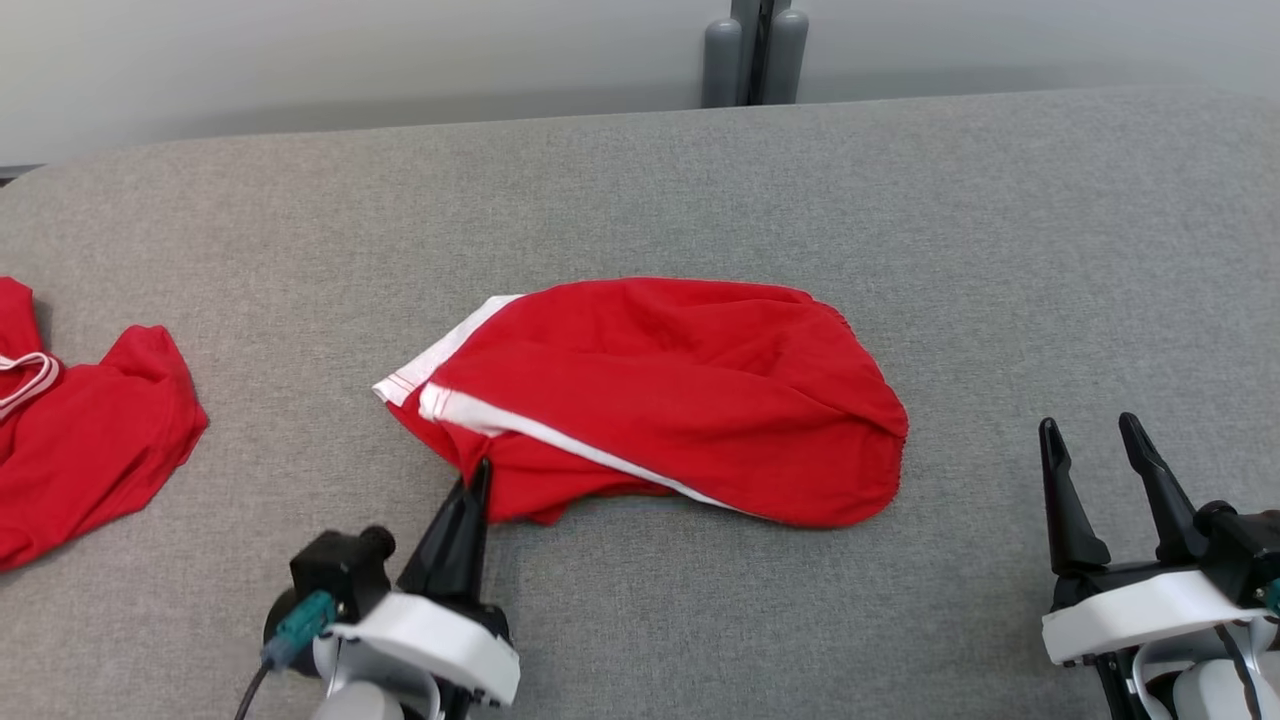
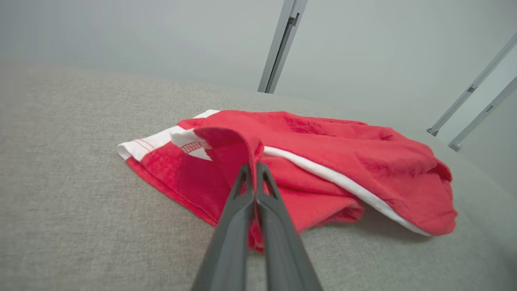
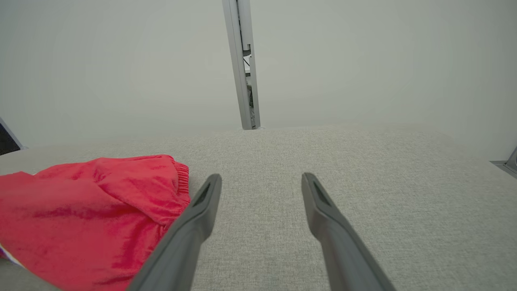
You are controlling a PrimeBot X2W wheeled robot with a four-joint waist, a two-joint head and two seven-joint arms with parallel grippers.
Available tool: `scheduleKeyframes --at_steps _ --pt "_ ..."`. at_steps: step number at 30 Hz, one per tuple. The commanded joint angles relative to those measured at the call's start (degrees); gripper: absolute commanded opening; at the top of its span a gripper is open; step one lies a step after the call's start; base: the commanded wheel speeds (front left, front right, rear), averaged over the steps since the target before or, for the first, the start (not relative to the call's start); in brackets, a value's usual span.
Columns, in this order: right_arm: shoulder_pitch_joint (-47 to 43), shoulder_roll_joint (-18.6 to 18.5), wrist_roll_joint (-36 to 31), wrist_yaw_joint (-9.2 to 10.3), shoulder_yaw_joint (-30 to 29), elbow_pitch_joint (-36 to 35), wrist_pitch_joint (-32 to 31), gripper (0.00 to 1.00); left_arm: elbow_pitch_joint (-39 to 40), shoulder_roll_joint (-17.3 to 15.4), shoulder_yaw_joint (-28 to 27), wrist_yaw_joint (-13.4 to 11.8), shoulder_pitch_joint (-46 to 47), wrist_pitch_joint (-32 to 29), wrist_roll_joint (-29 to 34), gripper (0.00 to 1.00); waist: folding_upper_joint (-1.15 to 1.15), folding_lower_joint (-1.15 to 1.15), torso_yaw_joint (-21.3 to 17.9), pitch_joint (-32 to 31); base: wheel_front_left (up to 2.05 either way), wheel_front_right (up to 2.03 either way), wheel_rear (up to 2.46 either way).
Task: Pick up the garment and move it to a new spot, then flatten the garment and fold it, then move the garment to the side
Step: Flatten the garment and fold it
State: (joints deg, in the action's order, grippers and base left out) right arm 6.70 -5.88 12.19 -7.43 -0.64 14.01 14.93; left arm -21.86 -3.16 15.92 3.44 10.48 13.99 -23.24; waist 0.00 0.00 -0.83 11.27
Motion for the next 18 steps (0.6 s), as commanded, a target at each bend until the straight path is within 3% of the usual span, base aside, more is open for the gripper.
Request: scheduleKeyframes --at_steps 1,11,12,14,18 --pt "0.7 -0.5 0.3 -0.12 0.0 0.0 0.4 1.00 1.0 -0.3 0.0 -0.5 -1.4 0.1 -0.6 0.00 0.00 0.00 0.2 0.1 0.00 0.00 0.00" --pt "0.5 -1.0 0.4 -0.12 -0.5 0.0 0.4 1.00 1.0 -0.3 0.6 -1.7 -9.1 -0.2 -2.0 0.00 0.00 0.00 1.0 -0.2 0.00 0.00 0.00" --pt "0.5 -1.0 0.4 -0.12 -0.5 0.0 0.4 1.00 0.5 -0.3 0.8 -1.7 -9.1 -0.2 -2.2 0.13 0.00 0.00 1.1 -0.2 0.00 0.00 0.00" --pt "0.6 -1.1 0.4 -0.12 -0.4 0.1 0.4 1.00 -0.4 -0.2 0.8 -2.1 -8.6 -0.2 -2.5 1.00 0.00 0.00 1.2 -0.3 0.00 0.00 0.00" --pt "0.6 -1.1 0.2 -0.12 -0.4 -0.2 0.4 1.00 0.2 -0.2 -0.1 -3.0 -7.0 0.5 -2.0 1.00 0.00 0.00 1.4 -0.6 0.00 0.00 0.00"
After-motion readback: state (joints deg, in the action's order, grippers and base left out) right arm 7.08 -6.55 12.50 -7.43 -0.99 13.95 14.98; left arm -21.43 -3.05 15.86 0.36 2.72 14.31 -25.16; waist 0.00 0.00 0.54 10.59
